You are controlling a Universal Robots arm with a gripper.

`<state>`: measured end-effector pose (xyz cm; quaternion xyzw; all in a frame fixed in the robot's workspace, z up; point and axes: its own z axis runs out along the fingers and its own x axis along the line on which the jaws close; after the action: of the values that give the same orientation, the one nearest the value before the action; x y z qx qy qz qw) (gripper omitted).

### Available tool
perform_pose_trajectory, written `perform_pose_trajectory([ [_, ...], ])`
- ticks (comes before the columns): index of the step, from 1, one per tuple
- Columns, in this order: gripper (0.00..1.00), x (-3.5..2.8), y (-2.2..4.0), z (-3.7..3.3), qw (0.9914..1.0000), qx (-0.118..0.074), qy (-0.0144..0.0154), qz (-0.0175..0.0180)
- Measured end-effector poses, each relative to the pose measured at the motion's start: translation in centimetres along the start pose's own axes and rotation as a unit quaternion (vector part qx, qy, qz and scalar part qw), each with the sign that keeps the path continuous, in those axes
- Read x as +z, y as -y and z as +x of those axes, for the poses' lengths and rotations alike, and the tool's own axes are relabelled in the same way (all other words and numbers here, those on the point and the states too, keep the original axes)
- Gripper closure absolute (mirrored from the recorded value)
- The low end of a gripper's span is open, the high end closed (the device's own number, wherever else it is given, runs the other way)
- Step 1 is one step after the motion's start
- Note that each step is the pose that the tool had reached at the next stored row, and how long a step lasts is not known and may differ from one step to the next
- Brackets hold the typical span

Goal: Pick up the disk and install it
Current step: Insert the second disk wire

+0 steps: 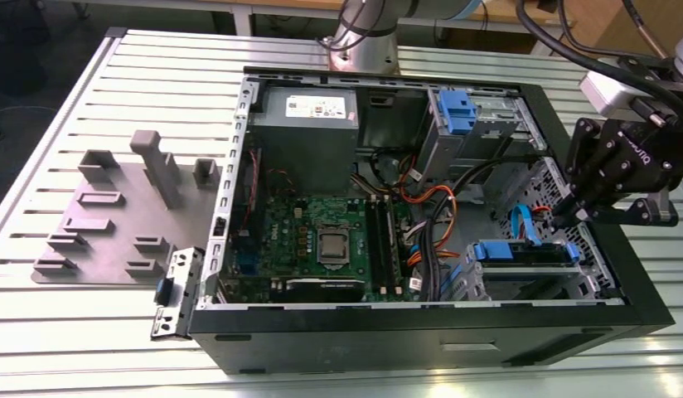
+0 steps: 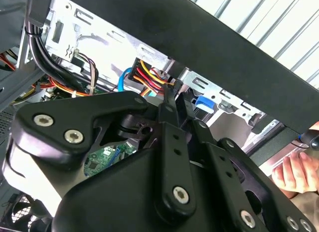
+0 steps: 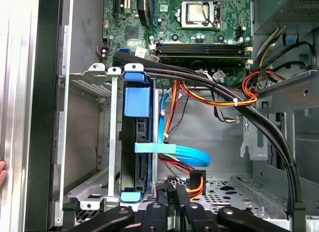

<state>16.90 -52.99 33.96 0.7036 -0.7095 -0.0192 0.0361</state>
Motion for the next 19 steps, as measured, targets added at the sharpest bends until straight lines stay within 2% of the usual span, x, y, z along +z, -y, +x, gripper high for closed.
perform_pose_trajectory([
  [1,0.78,0.0,0.0,0.0,1.0,0.0,0.0,0.0],
  [2,0.84,0.0,0.0,0.0,1.0,0.0,0.0,0.0],
  [11,0.84,0.01,-0.01,0.0,1.0,0.0,0.0001,-0.0001],
  [15,0.84,0.03,-0.33,0.0,1.0,0.0,0.0002,0.0005],
  [19,0.84,0.08,-0.98,0.0,1.0,0.0,0.0007,0.0022],
])
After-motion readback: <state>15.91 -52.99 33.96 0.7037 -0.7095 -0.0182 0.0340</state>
